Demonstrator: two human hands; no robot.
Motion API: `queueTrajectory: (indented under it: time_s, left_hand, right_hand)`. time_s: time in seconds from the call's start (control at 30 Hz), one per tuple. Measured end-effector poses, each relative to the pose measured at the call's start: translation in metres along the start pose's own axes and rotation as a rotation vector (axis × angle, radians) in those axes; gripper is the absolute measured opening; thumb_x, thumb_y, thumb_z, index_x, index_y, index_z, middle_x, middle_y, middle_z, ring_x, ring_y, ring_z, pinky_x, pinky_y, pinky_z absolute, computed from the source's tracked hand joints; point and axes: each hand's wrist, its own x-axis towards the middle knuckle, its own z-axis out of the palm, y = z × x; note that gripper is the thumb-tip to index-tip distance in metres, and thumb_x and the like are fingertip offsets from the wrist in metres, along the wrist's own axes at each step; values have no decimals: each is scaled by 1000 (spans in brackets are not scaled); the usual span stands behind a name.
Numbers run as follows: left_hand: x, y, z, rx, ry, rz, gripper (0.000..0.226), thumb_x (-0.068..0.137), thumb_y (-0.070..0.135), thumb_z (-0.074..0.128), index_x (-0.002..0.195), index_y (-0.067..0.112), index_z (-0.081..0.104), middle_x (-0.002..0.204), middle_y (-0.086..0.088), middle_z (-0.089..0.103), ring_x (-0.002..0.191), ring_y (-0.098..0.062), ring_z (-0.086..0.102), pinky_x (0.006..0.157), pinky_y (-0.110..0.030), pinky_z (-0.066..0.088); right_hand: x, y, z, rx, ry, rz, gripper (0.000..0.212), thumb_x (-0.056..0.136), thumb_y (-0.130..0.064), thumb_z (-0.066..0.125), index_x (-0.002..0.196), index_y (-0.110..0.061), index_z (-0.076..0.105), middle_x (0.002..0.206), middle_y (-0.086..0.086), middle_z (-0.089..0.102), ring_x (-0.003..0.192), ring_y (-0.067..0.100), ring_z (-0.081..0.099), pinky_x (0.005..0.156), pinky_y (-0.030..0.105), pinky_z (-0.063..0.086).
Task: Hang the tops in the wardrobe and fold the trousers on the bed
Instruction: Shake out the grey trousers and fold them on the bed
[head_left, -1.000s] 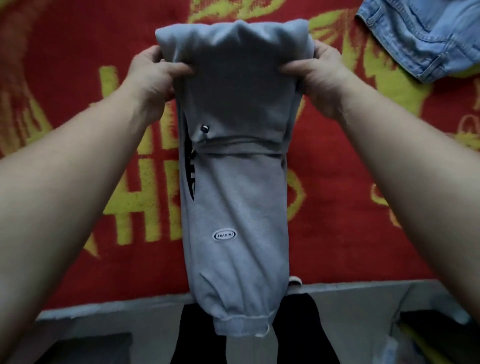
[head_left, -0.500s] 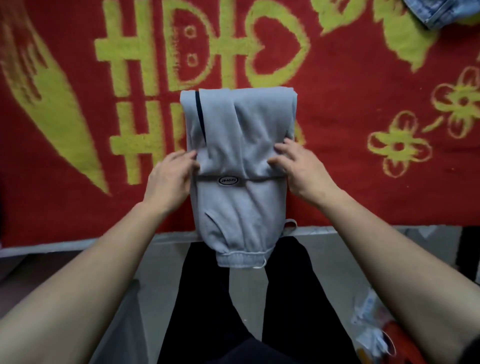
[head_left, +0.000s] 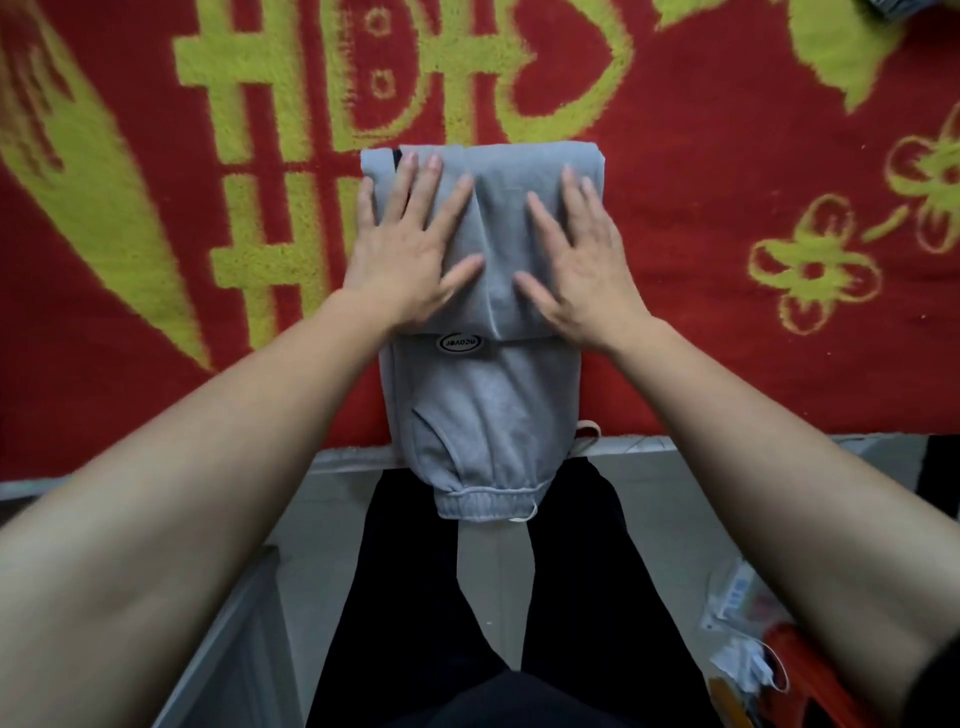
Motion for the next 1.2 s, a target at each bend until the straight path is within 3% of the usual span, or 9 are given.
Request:
queueTrajectory:
  time_s: [0.07,0.13,0.5,0.7,0.77,0.87,0.97,1.1,1.2]
  left_hand:
    - [4,-17,14,132,-187,39,94,87,78,27,155,28,-15,162,-7,-22,149,-27,-22,116,-64,0]
    - [2,-29,29,111,-214,21,101,83,83,27,151,30,-24,159,-6,-31,146,-27,-28,115,-65,-1]
    - [-7,-33,42,72,-240,-62,113,74,88,34,150,32,-26,159,-4,-32,148,-26,-23,114,-67,7]
    - [-1,-37,5,83,-147,84,141,55,93,53,154,21,-16,162,-13,-18,150,-29,-15,116,-64,-2]
    - [14,-39,-5,146,-121,135,153,46,98,52,153,15,-20,160,-14,-25,148,-29,-23,117,-62,-6]
    - [35,-41,-9,131,-249,73,165,34,99,56,150,17,-27,161,-9,-26,149,-28,-20,116,-61,-3]
    - [29,-44,6,35,-290,-6,165,31,97,60,149,23,-28,161,-4,-26,150,-25,-18,116,-64,7]
    - [18,-42,21,16,-159,-6,156,41,93,63,152,25,-22,162,-7,-22,150,-27,-16,117,-63,10]
    - [-4,-30,30,-88,-58,-89,138,58,80,70,155,27,-12,163,-14,-14,151,-30,-10,119,-56,13]
  right_hand:
    - [7,6,9,-155,-197,-39,94,90,-66,48,160,-21,3,163,21,-14,151,39,-12,121,54,5]
    - [11,15,21,-236,-257,-53,101,86,-75,44,158,-25,-5,162,19,-20,150,37,-17,120,57,3]
    - [11,19,34,-365,-310,66,108,80,-84,35,156,-26,-15,162,10,-28,150,31,-23,119,62,1]
    - [14,8,5,-356,-118,-105,138,62,-75,72,158,-9,-3,162,26,-8,151,39,-7,121,58,1]
    - [28,4,-2,-428,-86,-163,149,54,-79,74,157,-7,-6,162,28,-7,151,40,-6,121,58,2]
    - [47,9,-5,-468,-206,-106,158,49,-88,67,155,-1,-11,163,22,-13,152,36,-12,122,56,-4]
    - [46,15,8,-477,-243,-60,159,48,-93,61,154,-3,-16,163,17,-18,151,32,-16,122,53,-7]
    - [44,9,13,-494,-206,-38,156,49,-91,61,156,-7,-15,164,18,-17,152,33,-14,122,54,-4]
    - [16,2,19,-356,-131,106,144,57,-81,70,158,-12,-6,164,22,-9,152,37,-6,123,53,5]
